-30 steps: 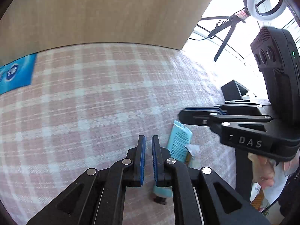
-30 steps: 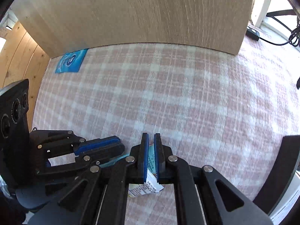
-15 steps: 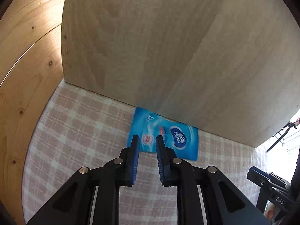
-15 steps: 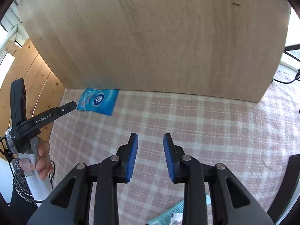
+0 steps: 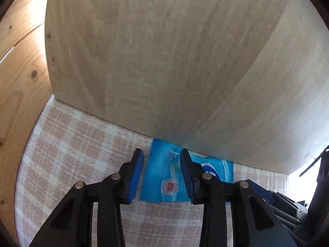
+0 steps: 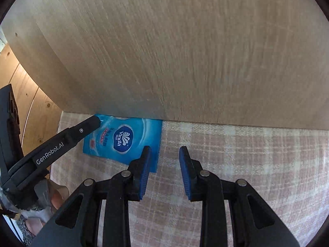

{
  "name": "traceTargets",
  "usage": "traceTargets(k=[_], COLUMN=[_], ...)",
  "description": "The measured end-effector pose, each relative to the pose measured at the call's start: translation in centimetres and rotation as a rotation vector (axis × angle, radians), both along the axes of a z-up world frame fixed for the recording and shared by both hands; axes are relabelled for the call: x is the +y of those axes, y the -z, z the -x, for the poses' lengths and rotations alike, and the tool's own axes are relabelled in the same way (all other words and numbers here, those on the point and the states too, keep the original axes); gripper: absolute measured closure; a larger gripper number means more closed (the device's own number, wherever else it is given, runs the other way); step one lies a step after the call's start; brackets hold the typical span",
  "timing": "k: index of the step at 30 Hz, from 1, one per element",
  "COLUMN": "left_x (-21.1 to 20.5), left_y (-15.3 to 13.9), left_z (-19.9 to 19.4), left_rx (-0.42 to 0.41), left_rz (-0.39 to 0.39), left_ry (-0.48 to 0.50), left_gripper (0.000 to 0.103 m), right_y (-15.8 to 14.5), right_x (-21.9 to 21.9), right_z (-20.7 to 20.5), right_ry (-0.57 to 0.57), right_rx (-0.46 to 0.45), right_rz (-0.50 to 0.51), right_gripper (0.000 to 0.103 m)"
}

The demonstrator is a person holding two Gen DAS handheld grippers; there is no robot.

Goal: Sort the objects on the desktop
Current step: 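Grasp the blue Vinda wipes packet with left tool and drag it from the board, then open left tool to set the Vinda packet down on the open table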

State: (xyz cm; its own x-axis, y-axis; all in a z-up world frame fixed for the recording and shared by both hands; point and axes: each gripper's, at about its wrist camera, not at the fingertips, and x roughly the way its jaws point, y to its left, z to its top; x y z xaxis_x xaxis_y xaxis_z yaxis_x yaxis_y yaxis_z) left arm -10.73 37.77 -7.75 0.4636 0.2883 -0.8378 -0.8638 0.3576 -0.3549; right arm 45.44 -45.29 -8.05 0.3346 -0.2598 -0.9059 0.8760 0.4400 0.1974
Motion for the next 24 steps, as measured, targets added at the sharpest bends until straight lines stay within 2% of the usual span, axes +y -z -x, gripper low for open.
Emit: traceTargets(k=[2,5,6,11,16,20,24], left_x=[-0.6,-2.0,-2.5,-5.9,-11.4,-16.1,-19.7], left_y=[0.3,0.8,1.0,1.7,2.4,2.9,2.6], left_z=[-0.6,-1.5,-1.6,-1.8,-2.1,-2.2,-1.9], left_rx=[0.003,0.028,0.031,0.031,0.038,0.076,0.092], left_rz=[-0.004,-0.026,-0.027,0.032,0.065,0.063,0.082], left_ry=[0.018,0.064,0.075,0.15,0.229,0.292,0.334], left_gripper=[0.08,0.085,0.088,0.09,0.092,0.092,0.09], right_y=[0.1,0.1,0.0,-0.1,-0.4,-0.5,-1.9], right_x=[-0.1,0.4,0.7,2.3,5.1,7.6,10.7], right_z=[-0.6,-1.2,-1.1,1.7,6.3,10.1,13.5], right_ry=[-0.022,-0.059,-0.072,-0.1,-0.109,-0.106,-0.165], right_rx=[-0.002,0.033,0.033,0.021,0.037,0.039,0.015], right_rz=[-0.003,0.006,0.0,-0.085,-0.137,-0.176,-0.229], right_gripper=[0.075,0.077,0.081,0.085,0.086,0.086,0.086])
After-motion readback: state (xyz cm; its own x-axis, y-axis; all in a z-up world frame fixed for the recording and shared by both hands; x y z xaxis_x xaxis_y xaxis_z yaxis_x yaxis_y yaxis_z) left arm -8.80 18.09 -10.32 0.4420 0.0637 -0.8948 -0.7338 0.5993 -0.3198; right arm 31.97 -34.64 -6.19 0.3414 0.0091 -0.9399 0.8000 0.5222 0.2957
